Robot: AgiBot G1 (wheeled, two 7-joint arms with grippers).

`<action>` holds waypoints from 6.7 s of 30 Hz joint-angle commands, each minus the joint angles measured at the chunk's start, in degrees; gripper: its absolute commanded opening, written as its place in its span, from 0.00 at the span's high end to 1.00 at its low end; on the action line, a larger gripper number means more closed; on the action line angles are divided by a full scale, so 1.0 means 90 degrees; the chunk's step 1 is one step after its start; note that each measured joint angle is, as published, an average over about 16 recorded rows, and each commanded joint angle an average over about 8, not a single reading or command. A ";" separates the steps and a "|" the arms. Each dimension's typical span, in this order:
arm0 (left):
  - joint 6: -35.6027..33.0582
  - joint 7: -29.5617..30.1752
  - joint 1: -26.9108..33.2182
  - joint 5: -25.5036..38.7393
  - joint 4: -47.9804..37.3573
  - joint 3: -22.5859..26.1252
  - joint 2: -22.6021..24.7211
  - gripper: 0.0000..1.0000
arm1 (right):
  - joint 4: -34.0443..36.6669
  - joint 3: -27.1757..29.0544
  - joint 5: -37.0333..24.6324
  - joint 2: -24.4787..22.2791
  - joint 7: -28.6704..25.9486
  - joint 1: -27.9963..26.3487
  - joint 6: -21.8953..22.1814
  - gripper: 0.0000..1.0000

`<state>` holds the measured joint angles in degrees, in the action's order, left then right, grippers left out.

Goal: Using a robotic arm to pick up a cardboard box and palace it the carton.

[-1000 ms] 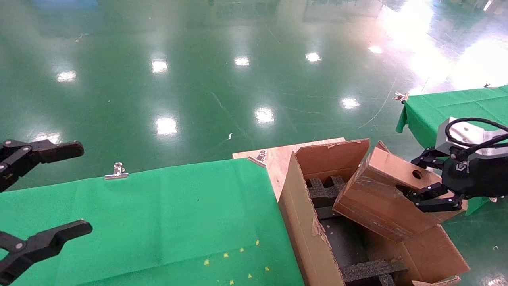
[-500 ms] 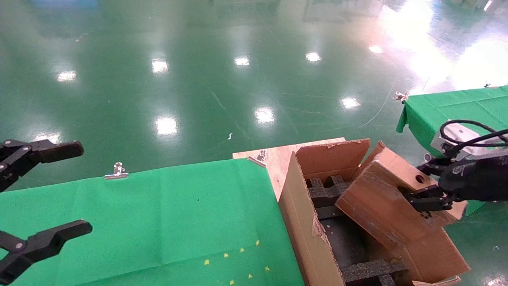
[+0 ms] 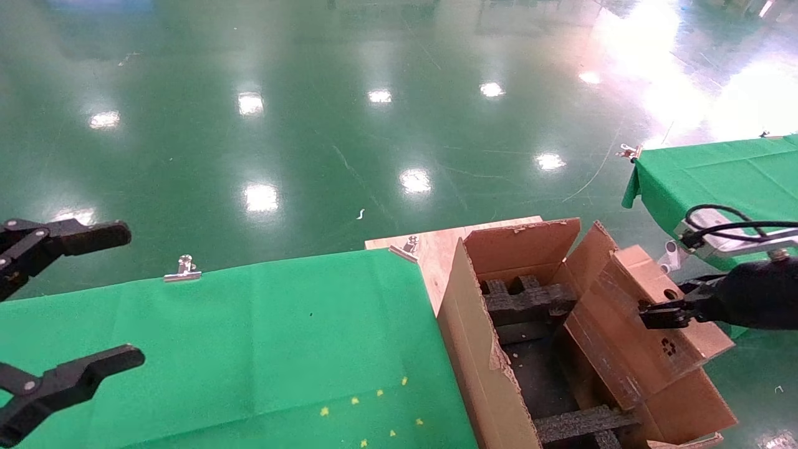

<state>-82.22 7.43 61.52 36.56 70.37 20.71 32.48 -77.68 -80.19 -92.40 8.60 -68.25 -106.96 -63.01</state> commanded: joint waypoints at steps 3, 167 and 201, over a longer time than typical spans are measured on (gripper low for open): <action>0.0000 0.0000 0.0000 0.0000 0.0000 0.0000 0.0000 0.00 | -0.0008 -0.0096 -0.0357 0.0166 -0.0595 0.0091 0.0133 1.00; 0.0002 -0.0001 -0.0001 -0.0002 -0.0002 0.0000 -0.0001 0.00 | -0.0050 -0.0477 -0.2061 0.2065 -0.3125 0.0792 0.2356 0.00; 0.0003 -0.0001 -0.0003 -0.0002 -0.0004 0.0000 -0.0002 0.00 | -0.0024 0.0923 0.1060 0.2084 -0.0101 0.0377 0.0896 0.00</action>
<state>-82.20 7.42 61.49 36.54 70.33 20.71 32.46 -77.89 -71.76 -82.76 27.38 -69.03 -103.47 -55.02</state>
